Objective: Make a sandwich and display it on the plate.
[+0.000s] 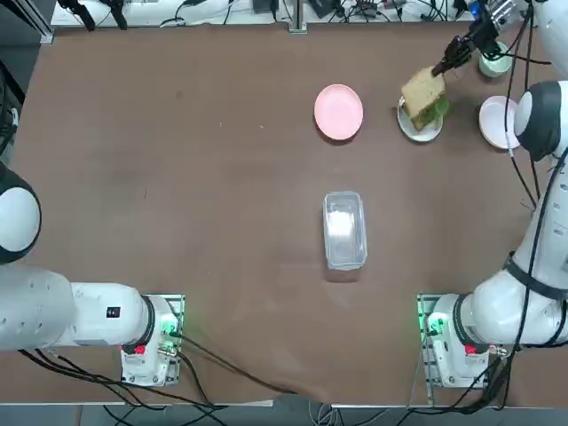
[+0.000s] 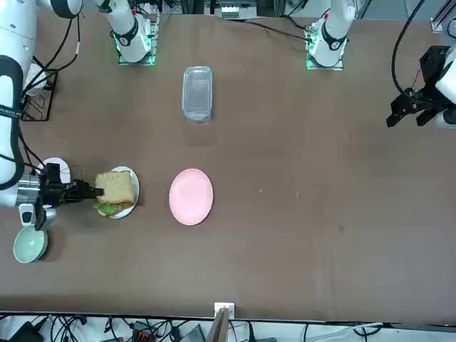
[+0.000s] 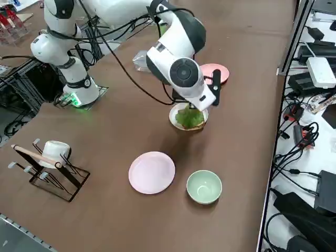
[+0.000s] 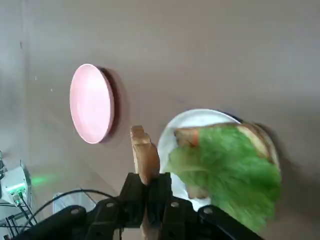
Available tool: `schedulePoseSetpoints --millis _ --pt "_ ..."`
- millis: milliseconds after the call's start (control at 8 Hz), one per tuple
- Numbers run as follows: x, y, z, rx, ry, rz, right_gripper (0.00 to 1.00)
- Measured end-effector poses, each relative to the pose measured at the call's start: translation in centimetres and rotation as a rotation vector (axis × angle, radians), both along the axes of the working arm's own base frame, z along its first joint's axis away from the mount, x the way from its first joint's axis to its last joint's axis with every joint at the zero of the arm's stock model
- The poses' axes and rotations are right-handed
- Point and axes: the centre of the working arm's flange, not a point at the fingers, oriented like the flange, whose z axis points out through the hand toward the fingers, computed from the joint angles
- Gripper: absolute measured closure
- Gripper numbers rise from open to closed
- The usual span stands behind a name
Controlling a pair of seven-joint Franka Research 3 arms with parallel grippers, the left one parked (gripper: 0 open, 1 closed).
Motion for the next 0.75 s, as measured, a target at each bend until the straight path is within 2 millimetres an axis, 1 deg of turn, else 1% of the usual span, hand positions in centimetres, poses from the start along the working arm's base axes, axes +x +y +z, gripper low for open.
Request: schedulePoseSetpoints --millis 125,250,750 --pt "-0.3 -1.2 -0.5 0.005 0.005 -0.007 0.93" --pt "-0.5 -1.8 -1.3 0.009 0.008 -0.003 0.93" --pt "-0.7 -2.1 -3.5 0.017 0.027 0.000 0.93"
